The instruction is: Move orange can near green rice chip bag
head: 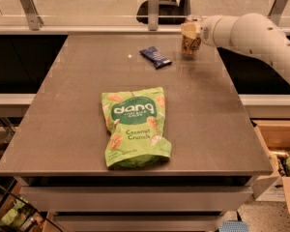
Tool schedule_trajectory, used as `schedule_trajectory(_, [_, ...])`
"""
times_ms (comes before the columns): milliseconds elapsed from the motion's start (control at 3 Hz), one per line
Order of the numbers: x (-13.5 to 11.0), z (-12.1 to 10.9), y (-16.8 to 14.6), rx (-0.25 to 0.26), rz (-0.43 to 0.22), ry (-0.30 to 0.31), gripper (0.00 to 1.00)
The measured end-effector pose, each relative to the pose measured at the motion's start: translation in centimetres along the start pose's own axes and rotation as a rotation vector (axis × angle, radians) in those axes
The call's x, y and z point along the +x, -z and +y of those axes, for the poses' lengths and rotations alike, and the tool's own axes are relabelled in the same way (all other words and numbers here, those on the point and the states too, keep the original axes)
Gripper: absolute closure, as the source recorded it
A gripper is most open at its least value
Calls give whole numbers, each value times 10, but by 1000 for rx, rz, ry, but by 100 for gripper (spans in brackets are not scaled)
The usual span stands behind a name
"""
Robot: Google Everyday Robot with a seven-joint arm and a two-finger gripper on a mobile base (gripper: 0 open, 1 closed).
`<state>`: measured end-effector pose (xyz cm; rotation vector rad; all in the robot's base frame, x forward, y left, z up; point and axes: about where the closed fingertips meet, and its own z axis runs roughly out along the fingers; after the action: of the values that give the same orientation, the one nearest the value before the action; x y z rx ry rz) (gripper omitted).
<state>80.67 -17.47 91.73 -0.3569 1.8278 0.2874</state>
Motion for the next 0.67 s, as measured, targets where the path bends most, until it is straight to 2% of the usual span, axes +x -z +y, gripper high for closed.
schedule_trajectory(667, [-17,20,47,18,13,30,100])
